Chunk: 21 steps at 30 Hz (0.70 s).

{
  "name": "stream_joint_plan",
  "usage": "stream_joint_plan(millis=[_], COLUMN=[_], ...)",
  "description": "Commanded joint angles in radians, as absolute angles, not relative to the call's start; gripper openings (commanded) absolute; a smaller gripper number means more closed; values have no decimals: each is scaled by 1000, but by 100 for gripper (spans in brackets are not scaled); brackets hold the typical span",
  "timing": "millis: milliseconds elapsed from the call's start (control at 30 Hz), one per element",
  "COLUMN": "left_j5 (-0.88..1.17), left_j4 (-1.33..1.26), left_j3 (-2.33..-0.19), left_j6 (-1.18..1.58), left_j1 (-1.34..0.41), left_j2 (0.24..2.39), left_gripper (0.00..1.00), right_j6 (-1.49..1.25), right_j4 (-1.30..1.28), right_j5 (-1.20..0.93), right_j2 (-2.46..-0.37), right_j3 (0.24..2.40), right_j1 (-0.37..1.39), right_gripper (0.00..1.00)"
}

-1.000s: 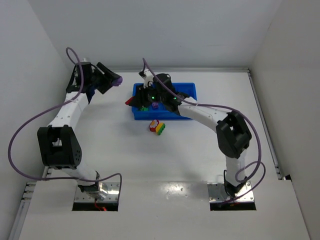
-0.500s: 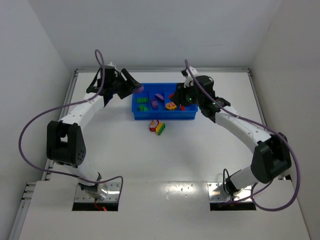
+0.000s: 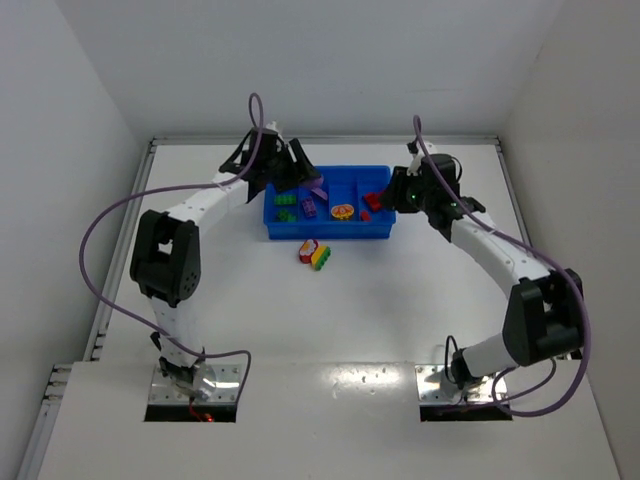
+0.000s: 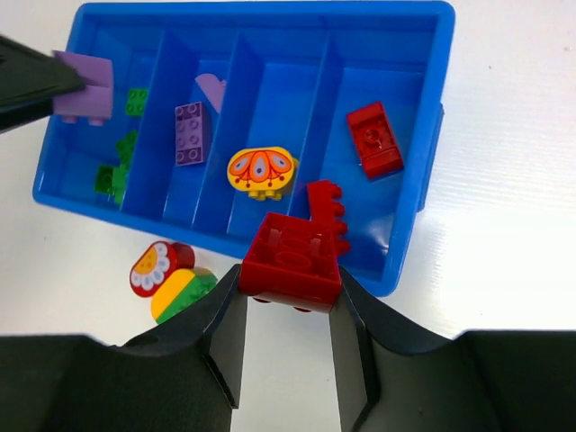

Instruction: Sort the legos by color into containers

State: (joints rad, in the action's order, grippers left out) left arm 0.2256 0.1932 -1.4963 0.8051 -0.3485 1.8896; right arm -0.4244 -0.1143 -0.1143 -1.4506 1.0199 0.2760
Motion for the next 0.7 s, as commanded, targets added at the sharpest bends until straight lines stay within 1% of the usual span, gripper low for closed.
stream_joint_plan(millis=[0,200,267,300,333,400,433,467,500,533,633,667], left_j5=[212,202,202,202,202,202,202,202,202,202,178,178], left_j4=[152,152,152,152,152,152,152,152,152,161,175,175], left_j3=[-1560,-1569,-1569,-1569,-1569,-1569,-1569,-1569,-1569,-1569,-1569,-1578], left_j6=[787,776,776,776,766,765,756,756,756,756,738,729], left_j1=[-354,-364,-364,-364,-364,-364,-364,-364,-364,-364,-382,-382], left_j2=[1899,1899,1899,1899,1899,1899,1899,1899,1899,1899,1919,1919], left_gripper=[11,11,11,11,11,11,11,11,11,11,11,11], right_j6=[-492,-492,-492,-502,-502,-502,-502,-502,-502,-502,-502,-502], right_j4=[-91,-81,-81,-90,-91,-100,-100,-100,-100,-100,-100,-100], right_j5=[-181,-244,-244,-244,-230,-230,-230,-230,-230,-230,-218,-218], right_j2=[-1517,-1682,-1727,-1747,-1767,-1821,-1833,-1845,-1856,-1868,-1868,-1868], right_j3=[1060,1178,1204,1230,1244,1287,1299,1311,1325,1338,1347,1347], right_j1=[250,219,209,209,196,187,187,187,187,187,187,187], right_gripper=[0,0,3,7,19,33,51,60,66,75,90,90])
